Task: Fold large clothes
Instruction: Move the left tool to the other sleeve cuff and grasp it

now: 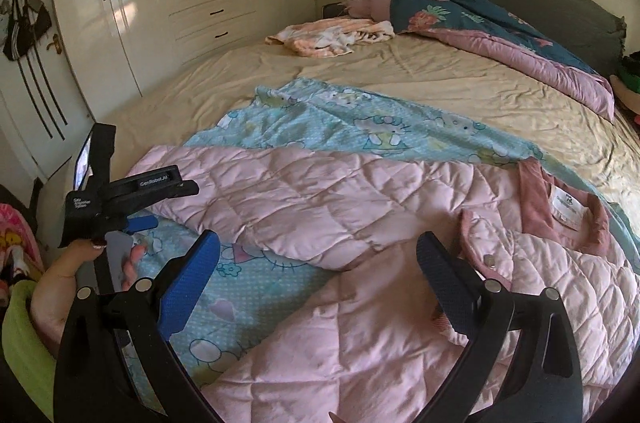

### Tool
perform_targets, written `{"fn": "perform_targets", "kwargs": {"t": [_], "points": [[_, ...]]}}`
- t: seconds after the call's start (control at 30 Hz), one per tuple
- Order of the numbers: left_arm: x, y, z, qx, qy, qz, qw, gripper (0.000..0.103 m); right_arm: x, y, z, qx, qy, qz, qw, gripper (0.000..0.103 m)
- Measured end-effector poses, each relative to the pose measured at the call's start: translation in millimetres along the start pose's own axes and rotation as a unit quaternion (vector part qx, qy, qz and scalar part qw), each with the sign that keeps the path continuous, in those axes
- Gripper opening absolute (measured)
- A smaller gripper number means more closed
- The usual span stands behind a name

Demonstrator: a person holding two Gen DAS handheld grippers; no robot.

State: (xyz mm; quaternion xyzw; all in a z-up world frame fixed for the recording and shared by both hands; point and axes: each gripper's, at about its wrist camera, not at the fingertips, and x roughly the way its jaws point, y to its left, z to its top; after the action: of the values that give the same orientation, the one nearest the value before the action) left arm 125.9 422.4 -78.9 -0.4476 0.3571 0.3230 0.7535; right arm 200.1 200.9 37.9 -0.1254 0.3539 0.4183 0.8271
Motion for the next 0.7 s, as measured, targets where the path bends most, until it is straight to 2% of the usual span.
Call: {"fn": "perform_targets", "kwargs": {"t": [0.27, 0.47, 0.6, 0.67, 0.7], "points": [[22, 25, 10, -0.056, 0.015, 0.004, 0.9983, 0.094, 3, 0, -8, 0.011, 0.004, 0.007, 1.000, 0.098], [27, 30, 21, -0.070, -0.013, 0.015, 0.9973, 0.094, -3, -15, -19, 0.029, 0.001, -0.002, 1.000, 0.098], [26, 34, 26, -0.083, -0.048, 0.011, 0.9953, 0.093, -11, -31, -26, 0.045, -0.006, -0.014, 0.999, 0.098], [21, 35, 27, -0.091, -0.068, 0.002, 0.9935, 0.083, -17, -40, -30, 0.058, -0.008, -0.017, 0.998, 0.098], [18, 33, 28, -0.087, -0.072, 0.003, 0.9936, 0.066, -21, -45, -33, 0.064, -0.010, -0.020, 0.998, 0.098]]}}
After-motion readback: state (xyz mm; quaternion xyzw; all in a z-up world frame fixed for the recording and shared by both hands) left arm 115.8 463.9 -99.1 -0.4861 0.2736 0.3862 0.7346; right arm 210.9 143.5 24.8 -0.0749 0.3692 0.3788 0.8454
